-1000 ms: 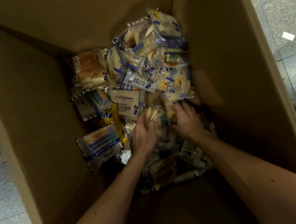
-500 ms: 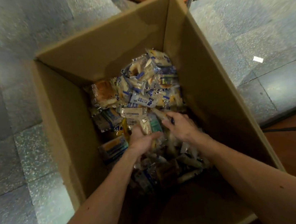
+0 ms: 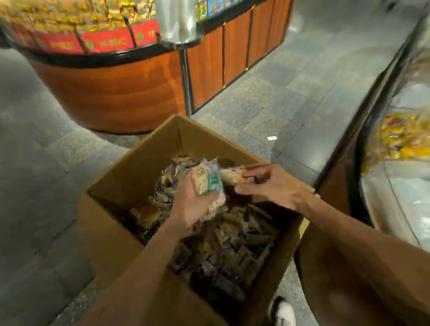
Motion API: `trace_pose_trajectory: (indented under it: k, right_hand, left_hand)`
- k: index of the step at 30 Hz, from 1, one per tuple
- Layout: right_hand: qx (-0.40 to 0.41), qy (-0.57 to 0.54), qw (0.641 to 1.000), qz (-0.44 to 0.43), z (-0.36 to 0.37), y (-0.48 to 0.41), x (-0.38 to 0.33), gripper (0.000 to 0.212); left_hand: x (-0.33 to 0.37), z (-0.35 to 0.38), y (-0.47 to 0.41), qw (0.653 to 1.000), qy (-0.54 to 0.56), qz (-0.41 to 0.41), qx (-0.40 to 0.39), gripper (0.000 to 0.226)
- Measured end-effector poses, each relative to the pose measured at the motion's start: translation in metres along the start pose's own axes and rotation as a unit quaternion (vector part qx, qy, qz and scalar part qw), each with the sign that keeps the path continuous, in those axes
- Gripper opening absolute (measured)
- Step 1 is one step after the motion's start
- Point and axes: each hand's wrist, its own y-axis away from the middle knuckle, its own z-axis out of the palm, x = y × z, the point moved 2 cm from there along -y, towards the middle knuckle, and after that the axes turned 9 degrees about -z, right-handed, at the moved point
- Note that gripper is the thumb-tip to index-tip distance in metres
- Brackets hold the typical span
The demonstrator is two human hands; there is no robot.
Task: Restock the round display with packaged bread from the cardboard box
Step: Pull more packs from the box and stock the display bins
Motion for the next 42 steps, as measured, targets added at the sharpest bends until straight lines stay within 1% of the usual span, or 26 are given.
trace_pose_trajectory:
  k: [2, 4, 5, 6, 7, 9, 10, 11, 12, 14, 15, 18, 19, 21, 23, 24, 26, 27, 30, 34, 37, 40, 42]
  right_hand:
    - [0.089, -0.069, 0.994, 0.001, -0.027, 0.035, -0.02, 0.039]
    - [0.171, -0.072, 0.982, -0.023, -0.057, 0.067, -0.033, 0.022]
    - [0.205, -0.06, 0.976, -0.034, -0.073, 0.084, -0.037, 0.009]
    - [0.227, -0.05, 0.971, -0.051, -0.088, 0.101, -0.039, 0.011]
    - [0.243, -0.039, 0.967, -0.06, -0.103, 0.118, -0.041, 0.026]
    - [0.29, -0.058, 0.954, -0.052, -0.133, 0.158, -0.042, 0.058]
    - [0.317, -0.093, 0.943, -0.043, -0.148, 0.179, -0.04, 0.071]
    - [0.337, -0.148, 0.929, -0.033, -0.16, 0.201, -0.036, 0.079]
    - [0.349, -0.217, 0.911, -0.024, -0.171, 0.224, -0.032, 0.08]
    - [0.354, -0.296, 0.887, -0.001, -0.192, 0.27, -0.019, 0.074]
    - [0.354, -0.306, 0.884, 0.009, -0.202, 0.294, -0.011, 0.071]
    - [0.374, -0.317, 0.871, 0.031, -0.227, 0.365, 0.016, 0.064]
    - [0.39, -0.331, 0.858, 0.044, -0.233, 0.387, 0.029, 0.06]
    - [0.43, -0.371, 0.82, 0.071, -0.24, 0.429, 0.054, 0.057]
    - [0.459, -0.413, 0.783, 0.077, -0.243, 0.468, 0.084, 0.053]
    - [0.463, -0.428, 0.772, 0.082, -0.24, 0.487, 0.096, 0.05]
    - [0.465, -0.442, 0.761, 0.099, -0.231, 0.52, 0.123, 0.044]
    - [0.468, -0.446, 0.755, 0.111, -0.226, 0.535, 0.139, 0.042]
    - [0.484, -0.456, 0.731, 0.152, -0.205, 0.57, 0.186, 0.042]
    - [0.509, -0.467, 0.693, 0.205, -0.193, 0.609, 0.231, 0.049]
    - [0.53, -0.424, 0.692, 0.245, -0.201, 0.637, 0.254, 0.041]
    - [0.545, -0.367, 0.703, 0.272, -0.216, 0.659, 0.272, 0.028]
    - [0.553, -0.313, 0.712, 0.297, -0.229, 0.67, 0.284, 0.028]
  left_hand:
    - [0.04, 0.002, 0.023, 0.998, -0.015, 0.057, -0.019, 0.048]
    - [0.077, 0.014, 0.045, 0.993, -0.034, 0.107, -0.046, 0.049]
    - [0.095, 0.022, 0.055, 0.989, -0.037, 0.129, -0.056, 0.05]
    - [0.111, 0.03, 0.066, 0.986, -0.038, 0.147, -0.064, 0.05]
    - [0.126, 0.04, 0.076, 0.984, -0.041, 0.157, -0.072, 0.049]
    - [0.153, 0.063, 0.098, 0.976, -0.047, 0.186, -0.104, 0.047]
    - [0.166, 0.077, 0.109, 0.97, -0.058, 0.202, -0.119, 0.047]
    - [0.178, 0.091, 0.122, 0.964, -0.07, 0.22, -0.133, 0.047]
    - [0.19, 0.105, 0.135, 0.958, -0.082, 0.233, -0.145, 0.045]
    - [0.211, 0.138, 0.162, 0.947, -0.093, 0.252, -0.174, 0.036]
    - [0.22, 0.157, 0.175, 0.941, -0.096, 0.261, -0.19, 0.034]
    - [0.241, 0.216, 0.222, 0.922, -0.116, 0.283, -0.236, 0.038]
    - [0.242, 0.237, 0.234, 0.916, -0.122, 0.284, -0.255, 0.039]
    - [0.243, 0.276, 0.258, 0.904, -0.139, 0.28, -0.29, 0.04]
    - [0.239, 0.314, 0.279, 0.896, -0.151, 0.269, -0.318, 0.046]
    - [0.234, 0.333, 0.29, 0.894, -0.153, 0.259, -0.332, 0.045]
    - [0.222, 0.367, 0.311, 0.886, -0.161, 0.252, -0.354, 0.032]
    - [0.213, 0.383, 0.32, 0.881, -0.17, 0.249, -0.364, 0.03]
    - [0.189, 0.426, 0.34, 0.865, -0.202, 0.232, -0.397, 0.034]
    - [0.17, 0.47, 0.353, 0.854, -0.233, 0.188, -0.426, 0.035]
    - [0.167, 0.493, 0.347, 0.846, -0.253, 0.169, -0.439, 0.032]
    - [0.175, 0.514, 0.329, 0.844, -0.258, 0.15, -0.445, 0.044]
    - [0.183, 0.531, 0.315, 0.839, -0.257, 0.149, -0.456, 0.048]
